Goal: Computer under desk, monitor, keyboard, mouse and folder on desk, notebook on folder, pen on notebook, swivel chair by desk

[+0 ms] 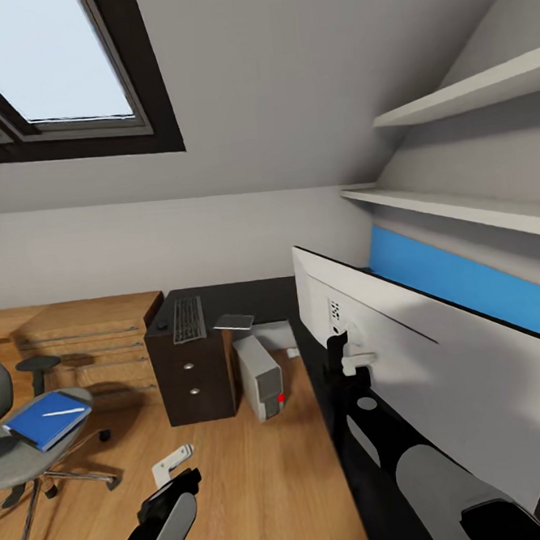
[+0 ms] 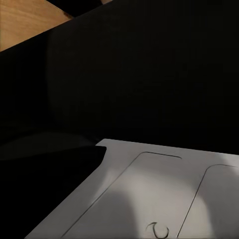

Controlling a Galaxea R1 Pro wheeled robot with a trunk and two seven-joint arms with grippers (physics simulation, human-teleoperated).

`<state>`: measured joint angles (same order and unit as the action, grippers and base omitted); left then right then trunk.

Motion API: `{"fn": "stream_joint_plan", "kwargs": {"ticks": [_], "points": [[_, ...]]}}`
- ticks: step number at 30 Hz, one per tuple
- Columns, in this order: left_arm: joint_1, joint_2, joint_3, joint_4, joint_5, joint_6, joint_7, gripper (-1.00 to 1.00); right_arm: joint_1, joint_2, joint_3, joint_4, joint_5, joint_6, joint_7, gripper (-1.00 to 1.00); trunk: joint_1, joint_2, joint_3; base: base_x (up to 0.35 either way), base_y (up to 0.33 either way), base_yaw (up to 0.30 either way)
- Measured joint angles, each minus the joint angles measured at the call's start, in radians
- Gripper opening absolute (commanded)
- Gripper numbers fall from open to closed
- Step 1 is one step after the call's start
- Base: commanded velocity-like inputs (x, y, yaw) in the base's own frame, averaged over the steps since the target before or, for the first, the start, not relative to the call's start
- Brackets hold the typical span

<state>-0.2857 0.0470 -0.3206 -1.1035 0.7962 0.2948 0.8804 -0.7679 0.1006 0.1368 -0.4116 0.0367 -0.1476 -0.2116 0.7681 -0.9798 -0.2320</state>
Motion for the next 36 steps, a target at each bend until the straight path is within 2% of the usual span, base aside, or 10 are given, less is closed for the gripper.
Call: {"fn": "stream_joint_plan", "kwargs": {"ticks": [3,14,29,36], "points": [[0.003,-0.002,-0.01,0.025,-0.001,0.0,-0.001,1.0,0.0,0.0,-0.002,0.0,0.0,0.0,0.0,-1.0,0.0,0.0,0.0,0.0,-0.207,0.011],[0.006,-0.001,-0.015,0.03,-0.003,0.0,-0.001,1.0,0.0,0.001,-0.002,0.003,-0.001,0.0,-0.001,-1.0,0.0,0.0,0.0,0.0,-0.17,0.001],[0.006,0.001,-0.015,0.031,-0.004,0.0,-0.001,1.0,0.001,0.001,0.002,0.004,-0.001,-0.001,0.001,-1.0,0.0,0.0,0.0,0.0,-0.01,0.001],[0.006,0.004,-0.01,0.028,-0.006,0.0,-0.003,1.0,0.001,0.001,0.002,0.001,0.001,-0.001,0.0,-1.0,0.0,0.0,0.0,0.0,0.0,0.186]]}}
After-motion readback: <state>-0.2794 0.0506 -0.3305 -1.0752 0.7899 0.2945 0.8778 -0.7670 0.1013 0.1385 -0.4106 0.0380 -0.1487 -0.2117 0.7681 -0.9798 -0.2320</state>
